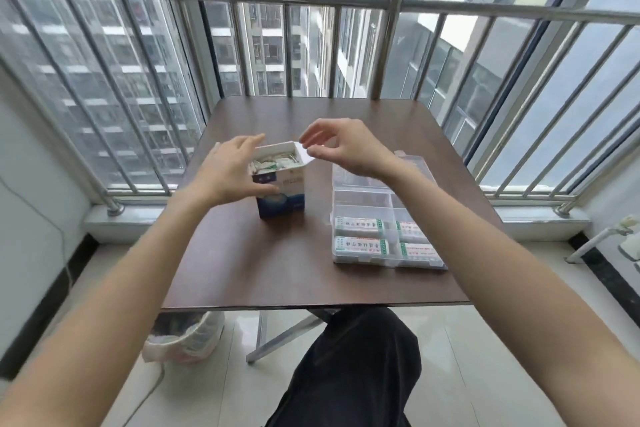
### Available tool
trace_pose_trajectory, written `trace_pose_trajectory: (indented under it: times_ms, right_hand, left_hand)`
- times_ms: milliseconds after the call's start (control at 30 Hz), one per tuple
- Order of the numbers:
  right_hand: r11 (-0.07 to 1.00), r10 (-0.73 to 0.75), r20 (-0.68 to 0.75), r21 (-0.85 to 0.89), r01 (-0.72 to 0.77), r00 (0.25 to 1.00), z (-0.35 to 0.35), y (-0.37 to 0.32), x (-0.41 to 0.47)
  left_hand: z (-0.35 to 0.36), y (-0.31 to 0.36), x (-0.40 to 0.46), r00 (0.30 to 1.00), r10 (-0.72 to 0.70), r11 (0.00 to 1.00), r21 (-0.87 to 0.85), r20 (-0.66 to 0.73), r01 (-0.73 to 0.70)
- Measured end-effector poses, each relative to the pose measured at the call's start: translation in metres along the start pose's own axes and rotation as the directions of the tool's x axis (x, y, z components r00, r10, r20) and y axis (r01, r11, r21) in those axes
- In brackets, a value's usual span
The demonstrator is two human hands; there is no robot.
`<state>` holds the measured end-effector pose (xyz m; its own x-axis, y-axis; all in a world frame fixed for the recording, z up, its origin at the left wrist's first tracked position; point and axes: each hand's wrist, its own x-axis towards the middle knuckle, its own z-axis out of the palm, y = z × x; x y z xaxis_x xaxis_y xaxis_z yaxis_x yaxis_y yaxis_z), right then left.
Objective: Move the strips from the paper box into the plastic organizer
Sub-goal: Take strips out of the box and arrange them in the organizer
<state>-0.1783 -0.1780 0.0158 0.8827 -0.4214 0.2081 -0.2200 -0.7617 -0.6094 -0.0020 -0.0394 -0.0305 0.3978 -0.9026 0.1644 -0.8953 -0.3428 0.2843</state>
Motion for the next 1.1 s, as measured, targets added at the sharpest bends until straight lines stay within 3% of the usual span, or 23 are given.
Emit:
trace_pose_trajectory:
  times_ms: [133, 267, 767, 1100]
  right_hand:
    - [0.881, -0.028, 0.082, -0.469, 0.063, 0.996, 0.027, -0.012, 0.045]
    - [0.767, 0.011, 0.154, -0.636, 0.091, 0.988, 0.045, -0.019, 0.066]
    - [0.831, -0.068, 0.144, -0.540, 0.136, 0.987, 0.050, -0.029, 0.059]
    - [0.983, 0.040, 0.190, -0.185, -0.004, 0.981, 0.031, -0.033, 0.057]
  left_hand:
    - [0.013, -0.013, 0.003, 0.997, -0.065, 0.961, -0.265, 0.034, 0.072]
    - [0.022, -0.015, 0.003, 0.998, -0.068, 0.948, -0.313, -0.019, 0.058]
    - [0.028, -0.021, 0.003, 0.995, -0.095, 0.912, -0.403, -0.028, 0.076]
    - [0.025, -0.019, 0.001, 0.996, -0.094, 0.901, -0.427, -0.013, 0.079]
